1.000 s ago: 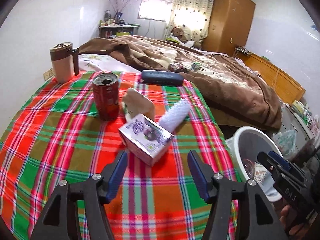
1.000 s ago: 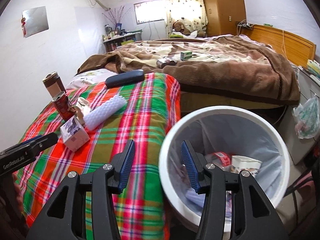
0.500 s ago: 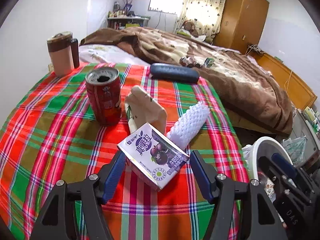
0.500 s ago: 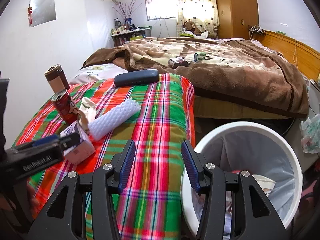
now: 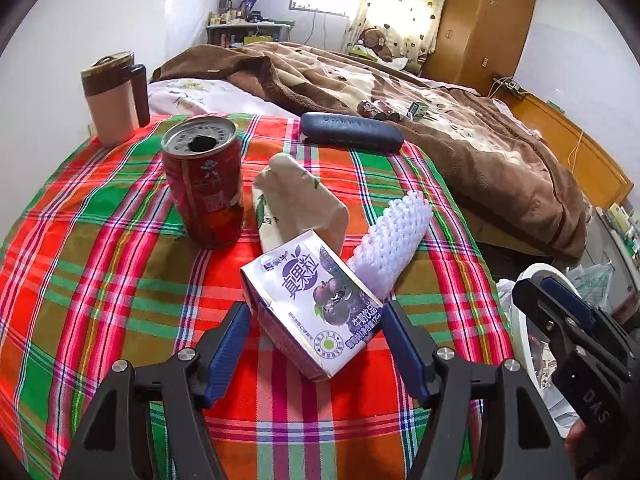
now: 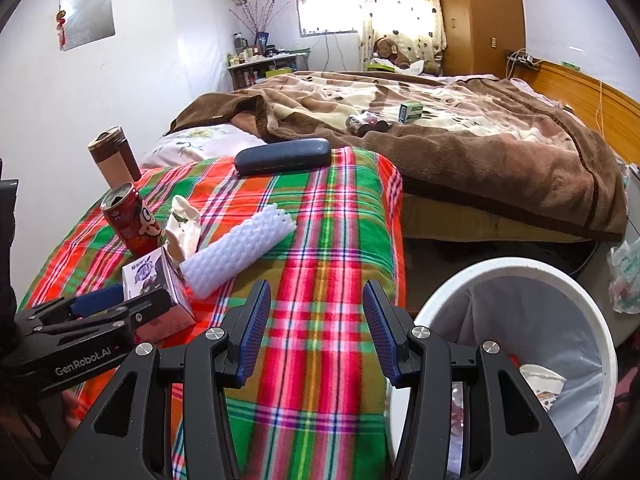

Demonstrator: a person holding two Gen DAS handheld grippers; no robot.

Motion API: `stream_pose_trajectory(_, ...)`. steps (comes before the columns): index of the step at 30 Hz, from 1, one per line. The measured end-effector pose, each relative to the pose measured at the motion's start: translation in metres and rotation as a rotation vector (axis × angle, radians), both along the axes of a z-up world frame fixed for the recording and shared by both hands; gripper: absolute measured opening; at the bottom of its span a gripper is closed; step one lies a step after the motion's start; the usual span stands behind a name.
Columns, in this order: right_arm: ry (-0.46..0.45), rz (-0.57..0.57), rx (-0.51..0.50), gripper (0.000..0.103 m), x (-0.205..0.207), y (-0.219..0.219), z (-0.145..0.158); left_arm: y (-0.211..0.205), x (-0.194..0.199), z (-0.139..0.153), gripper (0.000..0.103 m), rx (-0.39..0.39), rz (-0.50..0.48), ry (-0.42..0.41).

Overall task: Collect trash
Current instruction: 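Grasp the purple juice box with the left tool while the right tool reaches the white foam sleeve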

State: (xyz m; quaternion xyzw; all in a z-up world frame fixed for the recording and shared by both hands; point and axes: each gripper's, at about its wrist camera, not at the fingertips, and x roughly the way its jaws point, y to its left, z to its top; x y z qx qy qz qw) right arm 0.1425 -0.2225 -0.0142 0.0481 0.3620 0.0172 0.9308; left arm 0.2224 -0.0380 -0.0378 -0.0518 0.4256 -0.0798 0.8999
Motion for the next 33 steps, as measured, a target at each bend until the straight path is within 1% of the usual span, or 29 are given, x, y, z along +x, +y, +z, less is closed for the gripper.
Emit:
stream_pose_trajectory(3, -0.003, -0.012, 0.014, 0.049, 0.002, 0.000, 0.000, 0.001, 0.004, 0.003, 0.071, 0.000, 0.022, -0.006)
stream_pose_trajectory(5, 0.006, -0.019, 0.018, 0.049, 0.002, -0.002, -0.002, -0.003, 0.007, 0.004, 0.071, -0.005, 0.012, -0.015)
stream_pose_trajectory(6, 0.011, -0.019, 0.018, 0.049, 0.003, -0.002, -0.002, -0.005, 0.010, 0.002, 0.071, 0.007, 0.009, -0.013)
stream_pose_trajectory(7, 0.014, -0.018, 0.016, 0.049, 0.003, -0.002, -0.003, -0.006, 0.012, 0.000, 0.072, 0.012, 0.009, -0.003)
stream_pose_trajectory(11, 0.018, -0.006, 0.002, 0.049, 0.008, 0.002, -0.003, -0.002, 0.017, -0.009, 0.076, -0.022, 0.013, 0.034)
stream_pose_trajectory(12, 0.021, 0.002, 0.004, 0.049, 0.009, 0.003, -0.002, -0.001, 0.016, -0.009, 0.076, -0.019, 0.015, 0.036)
stream_pose_trajectory(14, 0.026, 0.020, 0.009, 0.049, 0.012, 0.007, -0.002, 0.003, 0.013, -0.008, 0.076, 0.013, 0.007, 0.019)
stream_pose_trajectory(15, 0.034, 0.030, 0.013, 0.049, 0.015, 0.009, -0.002, 0.005, 0.012, -0.008, 0.076, 0.014, 0.008, 0.020)
stream_pose_trajectory(20, 0.076, 0.074, 0.091, 0.049, 0.034, 0.017, -0.003, 0.026, 0.009, -0.009, 0.076, 0.021, 0.024, 0.023)
stream_pose_trajectory(23, 0.104, 0.080, 0.121, 0.049, 0.043, 0.021, -0.009, 0.038, 0.008, -0.010, 0.075, 0.076, 0.062, 0.011)
stream_pose_trajectory(27, 0.120, 0.079, 0.125, 0.050, 0.053, 0.029, -0.017, 0.052, 0.009, -0.013, 0.075, 0.050, 0.069, 0.022)
stream_pose_trajectory(30, 0.132, 0.070, 0.154, 0.050, 0.059, 0.032, -0.020, 0.058, 0.011, -0.015, 0.075, 0.036, 0.070, 0.026)
stream_pose_trajectory(31, 0.136, 0.063, 0.163, 0.051, 0.062, 0.032, -0.020, 0.060, 0.011, -0.015, 0.075, 0.047, 0.079, 0.028)
stream_pose_trajectory(33, 0.139, 0.057, 0.179, 0.057, 0.067, 0.033, -0.021, 0.063, 0.012, -0.016, 0.075, 0.065, 0.088, 0.024)
